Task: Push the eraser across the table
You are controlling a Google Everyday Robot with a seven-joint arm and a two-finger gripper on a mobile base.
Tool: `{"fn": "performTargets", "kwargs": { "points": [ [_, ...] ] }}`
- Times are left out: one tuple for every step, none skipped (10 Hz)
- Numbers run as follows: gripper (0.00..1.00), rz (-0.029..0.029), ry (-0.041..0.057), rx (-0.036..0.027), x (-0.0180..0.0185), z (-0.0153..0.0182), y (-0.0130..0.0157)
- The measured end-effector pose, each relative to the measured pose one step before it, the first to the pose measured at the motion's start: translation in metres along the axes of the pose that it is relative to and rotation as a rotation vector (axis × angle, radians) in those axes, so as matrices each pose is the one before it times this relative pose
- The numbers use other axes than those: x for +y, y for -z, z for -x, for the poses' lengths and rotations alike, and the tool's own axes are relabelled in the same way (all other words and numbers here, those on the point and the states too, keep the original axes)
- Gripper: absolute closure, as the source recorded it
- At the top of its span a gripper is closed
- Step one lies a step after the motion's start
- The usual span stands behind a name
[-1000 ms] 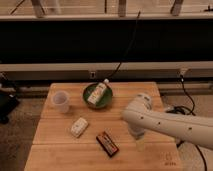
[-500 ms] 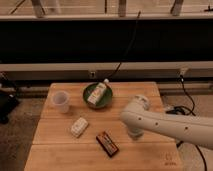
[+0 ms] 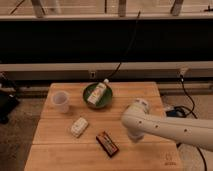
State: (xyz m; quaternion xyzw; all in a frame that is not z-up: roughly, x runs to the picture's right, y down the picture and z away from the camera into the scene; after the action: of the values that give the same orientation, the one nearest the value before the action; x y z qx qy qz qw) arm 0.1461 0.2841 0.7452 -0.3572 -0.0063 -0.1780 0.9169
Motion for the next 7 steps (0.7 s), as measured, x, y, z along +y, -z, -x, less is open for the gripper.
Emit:
{"fn": "performTargets", "kwargs": {
  "points": [
    [0.97,-0.00448,0.02214,0.00416,-0.00374,0.00876,-0.0078],
    [0.97,0.00053,0.01313,0.00557,-0.00044,0.00243,-0.00201],
    [0.97,0.00278,0.00501,0.0015,0.00093,0.00073,-0.00122],
    [0.97,0.00128,0.02125,0.00379,-0.00147,0.00386,-0.00139],
    [0.97,0.00107,0.0183,0.00071,-0.00127,0.00475,-0.00138],
    [0.97,0.00163,0.01927,0.00134,-0.00209,0.00685,-0.00073],
    [0.97,-0.00019,0.01795,0.00068,-0.004,0.00854,-0.00024]
  ]
}}
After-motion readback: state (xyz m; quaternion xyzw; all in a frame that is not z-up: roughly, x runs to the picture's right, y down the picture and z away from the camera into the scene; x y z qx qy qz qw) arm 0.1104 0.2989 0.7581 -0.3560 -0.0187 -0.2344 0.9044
